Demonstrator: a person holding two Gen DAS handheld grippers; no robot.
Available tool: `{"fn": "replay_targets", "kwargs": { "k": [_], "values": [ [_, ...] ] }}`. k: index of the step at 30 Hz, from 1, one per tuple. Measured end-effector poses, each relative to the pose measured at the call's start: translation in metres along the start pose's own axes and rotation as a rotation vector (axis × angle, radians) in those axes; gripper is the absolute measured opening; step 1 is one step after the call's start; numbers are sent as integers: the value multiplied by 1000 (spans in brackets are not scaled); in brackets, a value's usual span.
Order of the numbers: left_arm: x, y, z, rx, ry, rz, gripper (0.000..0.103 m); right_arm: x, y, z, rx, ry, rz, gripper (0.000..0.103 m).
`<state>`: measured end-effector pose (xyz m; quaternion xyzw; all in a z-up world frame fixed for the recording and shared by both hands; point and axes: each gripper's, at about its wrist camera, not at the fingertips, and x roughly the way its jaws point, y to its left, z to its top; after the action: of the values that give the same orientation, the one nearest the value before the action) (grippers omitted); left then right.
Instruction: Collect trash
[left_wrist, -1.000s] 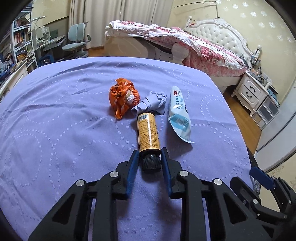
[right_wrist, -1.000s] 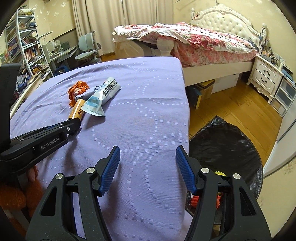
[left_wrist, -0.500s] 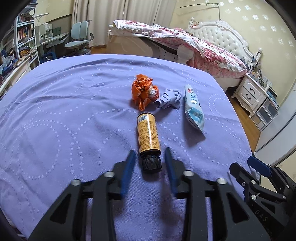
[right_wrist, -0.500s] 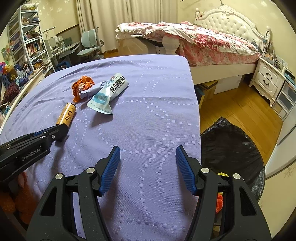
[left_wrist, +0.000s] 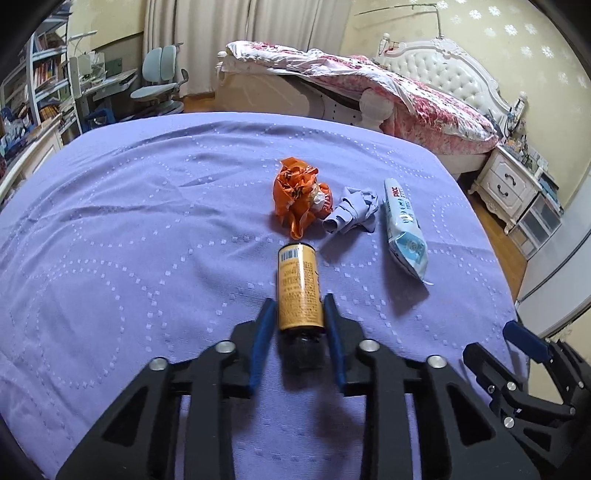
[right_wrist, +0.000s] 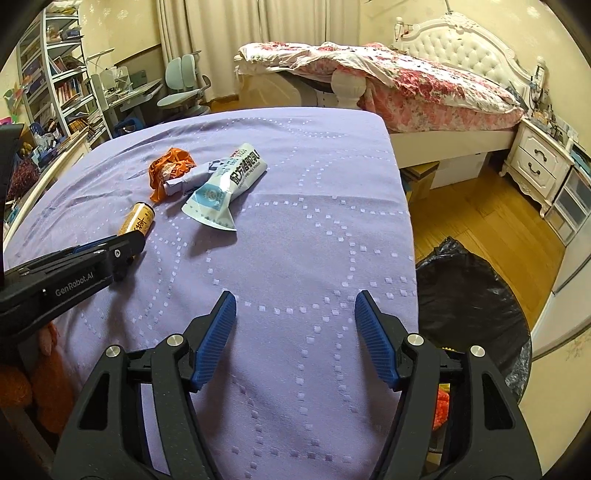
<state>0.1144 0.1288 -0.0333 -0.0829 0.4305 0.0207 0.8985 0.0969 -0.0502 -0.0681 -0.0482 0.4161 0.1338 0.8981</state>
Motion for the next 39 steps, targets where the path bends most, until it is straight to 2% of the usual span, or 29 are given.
{"fn": "replay_targets", "kwargs": {
  "k": [6, 14, 20, 29, 32, 34, 35, 37, 39],
  "values": [
    [-3, 14, -2, -5, -1, 7, 28, 6, 14, 8, -18, 11, 29, 66],
    [-2, 48, 5, -36, -14, 75, 28, 24, 41, 26, -40, 23, 55, 66],
    [3, 64, 14, -45, -17, 88, 28, 42, 52, 45, -28, 21, 29, 66],
    [11, 74, 24, -57, -23, 87, 28, 61, 43, 72, 14, 15, -17, 63],
    [13, 75, 26, -59, -23, 84, 28, 66, 42, 76, 4, 19, -20, 56],
    [14, 77, 28, -61, -23, 81, 28, 68, 40, 78, -2, 22, -19, 46],
    [14, 77, 28, -63, -23, 79, 28, 68, 40, 79, -4, 21, -18, 44],
    [14, 78, 28, -63, -24, 77, 28, 70, 38, 81, -9, 22, -9, 29],
    [13, 77, 28, -61, -25, 75, 28, 69, 37, 80, -12, 22, -4, 29]
  ]
}}
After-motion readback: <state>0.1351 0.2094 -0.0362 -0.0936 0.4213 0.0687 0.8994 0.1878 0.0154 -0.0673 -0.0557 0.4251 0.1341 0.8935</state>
